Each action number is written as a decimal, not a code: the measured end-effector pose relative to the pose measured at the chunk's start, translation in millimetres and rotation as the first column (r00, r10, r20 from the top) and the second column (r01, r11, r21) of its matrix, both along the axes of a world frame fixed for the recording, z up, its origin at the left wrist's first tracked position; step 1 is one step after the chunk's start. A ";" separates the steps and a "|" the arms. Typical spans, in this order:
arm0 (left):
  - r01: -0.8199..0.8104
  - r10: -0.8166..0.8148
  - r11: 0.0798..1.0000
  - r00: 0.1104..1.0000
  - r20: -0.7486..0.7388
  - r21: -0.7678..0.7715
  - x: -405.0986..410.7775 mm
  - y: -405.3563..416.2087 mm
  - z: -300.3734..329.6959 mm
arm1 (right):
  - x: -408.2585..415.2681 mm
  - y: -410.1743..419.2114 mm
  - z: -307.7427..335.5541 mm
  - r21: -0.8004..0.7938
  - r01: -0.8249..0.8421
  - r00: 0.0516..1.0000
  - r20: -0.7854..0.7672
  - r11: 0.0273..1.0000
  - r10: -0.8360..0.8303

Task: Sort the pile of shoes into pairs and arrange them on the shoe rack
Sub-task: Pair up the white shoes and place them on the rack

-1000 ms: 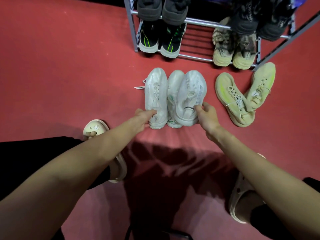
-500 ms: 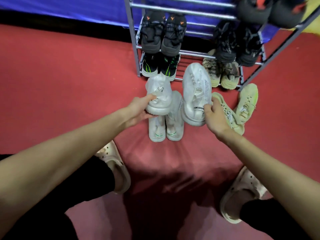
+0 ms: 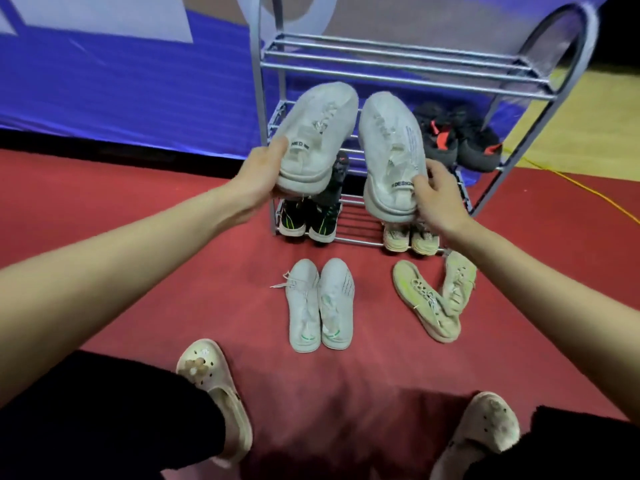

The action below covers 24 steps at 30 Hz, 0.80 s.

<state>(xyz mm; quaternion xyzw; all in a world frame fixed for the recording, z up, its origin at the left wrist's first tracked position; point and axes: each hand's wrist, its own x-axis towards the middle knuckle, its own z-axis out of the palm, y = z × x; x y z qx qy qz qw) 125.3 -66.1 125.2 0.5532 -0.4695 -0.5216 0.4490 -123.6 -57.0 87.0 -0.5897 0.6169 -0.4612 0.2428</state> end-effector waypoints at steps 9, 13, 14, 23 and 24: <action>-0.038 0.036 0.998 0.998 0.041 0.047 -8.5 -72.2 -8.1 | 5.4 -87.6 2.8 0.132 0.034 0.998 -0.055 0.991 -0.027; -0.056 0.053 0.997 0.996 0.066 0.057 -4.6 -112.7 -30.8 | 12.8 -133.8 -10.5 0.147 0.050 0.995 -0.096 0.988 -0.036; -0.060 0.056 0.997 0.996 0.075 0.055 -3.6 -123.0 -35.7 | 14.7 -144.9 -13.8 0.150 0.054 0.995 -0.092 0.987 -0.041; -0.115 0.106 0.990 0.988 0.113 0.079 -6.6 -208.6 -63.2 | 22.0 -233.8 -33.2 0.182 0.056 0.995 -0.090 0.982 -0.040; -0.118 0.109 0.990 0.987 0.115 0.077 -7.6 -217.5 -65.1 | 23.2 -242.7 -34.9 0.192 0.063 0.994 -0.105 0.979 -0.043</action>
